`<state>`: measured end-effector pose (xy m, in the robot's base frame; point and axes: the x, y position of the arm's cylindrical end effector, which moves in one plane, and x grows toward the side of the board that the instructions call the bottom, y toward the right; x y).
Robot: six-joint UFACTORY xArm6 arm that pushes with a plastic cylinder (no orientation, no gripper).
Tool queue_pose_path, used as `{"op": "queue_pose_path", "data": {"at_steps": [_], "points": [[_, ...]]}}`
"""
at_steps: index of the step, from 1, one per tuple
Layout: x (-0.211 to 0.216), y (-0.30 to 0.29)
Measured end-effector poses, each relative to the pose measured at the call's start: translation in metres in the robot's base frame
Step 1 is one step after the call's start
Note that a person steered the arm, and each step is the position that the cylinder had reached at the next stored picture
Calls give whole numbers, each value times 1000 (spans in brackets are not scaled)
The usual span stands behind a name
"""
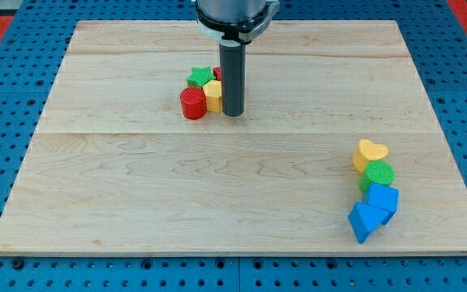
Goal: Separate the yellow heart from the green circle
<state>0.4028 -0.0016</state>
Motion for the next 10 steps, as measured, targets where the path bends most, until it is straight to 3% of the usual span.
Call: {"op": "queue_pose_path", "data": {"at_steps": [4,5,6,7,8,9,10], "points": [[5,43],[5,65],[3,129],[15,200],[55,214],[65,251],[95,237]]}}
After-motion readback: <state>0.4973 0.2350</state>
